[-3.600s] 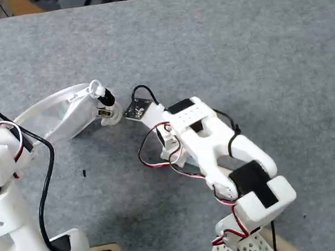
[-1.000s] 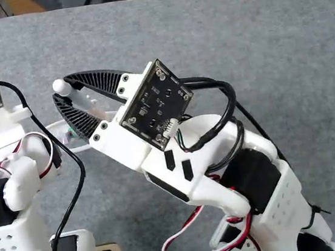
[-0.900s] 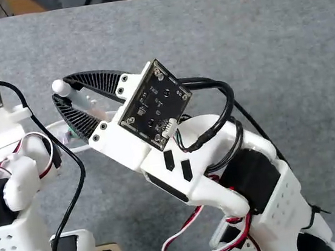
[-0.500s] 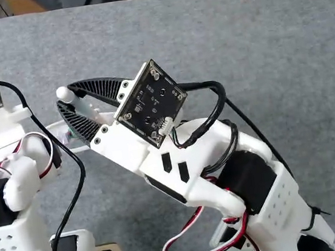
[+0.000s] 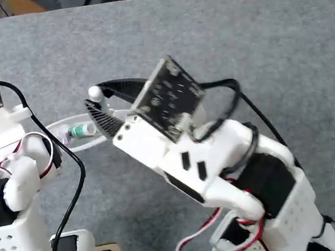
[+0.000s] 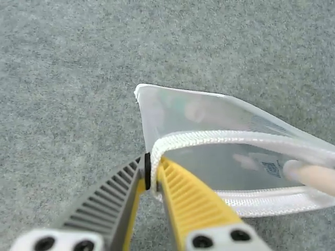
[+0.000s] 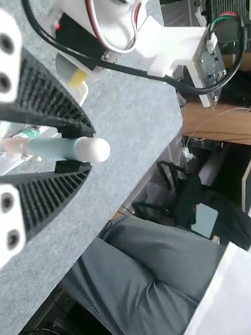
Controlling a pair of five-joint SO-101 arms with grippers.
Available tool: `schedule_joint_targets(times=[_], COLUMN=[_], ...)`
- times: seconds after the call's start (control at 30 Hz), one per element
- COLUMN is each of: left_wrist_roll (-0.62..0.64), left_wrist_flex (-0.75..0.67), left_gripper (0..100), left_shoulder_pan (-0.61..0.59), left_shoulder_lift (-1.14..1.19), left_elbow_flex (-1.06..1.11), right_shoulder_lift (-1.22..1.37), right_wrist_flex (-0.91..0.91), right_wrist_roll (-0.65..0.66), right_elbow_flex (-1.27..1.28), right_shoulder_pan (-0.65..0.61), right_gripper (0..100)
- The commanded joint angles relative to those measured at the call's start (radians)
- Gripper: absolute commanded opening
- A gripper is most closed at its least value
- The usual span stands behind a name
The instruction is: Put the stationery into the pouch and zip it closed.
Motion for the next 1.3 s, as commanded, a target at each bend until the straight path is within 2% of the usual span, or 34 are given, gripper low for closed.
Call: schedule_joint_targets(times=[0.0, 0.2, 0.4, 0.8, 0.97, 1.03, 1.17, 1.27], left_wrist_roll=[-0.011, -0.011, -0.011, -0.011, -0.011, -0.011, -0.011, -0.011], left_wrist_flex=[-0.003, -0.003, -0.003, -0.003, -0.003, -0.003, -0.003, -0.003], left_gripper=[3, 3, 3, 3, 3, 3, 3, 3], left_shoulder_pan=[-0.015, -0.015, -0.015, -0.015, -0.015, -0.015, -0.015, -0.015], left_shoulder_lift=[-0.017, -0.017, -0.017, -0.017, -0.017, -0.017, -0.017, -0.017], left_elbow_flex=[-0.016, -0.019, -0.018, -0.015, -0.013, -0.013, -0.013, -0.013], right_shoulder_lift=[-0.054, -0.150, -0.239, -0.248, -0.248, -0.248, -0.248, -0.248], right_wrist_flex=[0.023, 0.117, 0.124, -0.227, -0.279, -0.255, -0.180, -0.146], right_wrist_roll=[0.060, 0.163, 0.222, 0.226, 0.222, 0.224, 0.227, 0.293], right_elbow_flex=[0.038, 0.177, 0.397, 0.656, 0.676, 0.670, 0.636, 0.613], right_shoulder_pan=[0.017, 0.017, 0.017, 0.017, 0.017, 0.017, 0.012, 0.012], right_gripper=[1.2, 1.2, 1.2, 1.2, 1.5, 4.9, 20.8, 28.6])
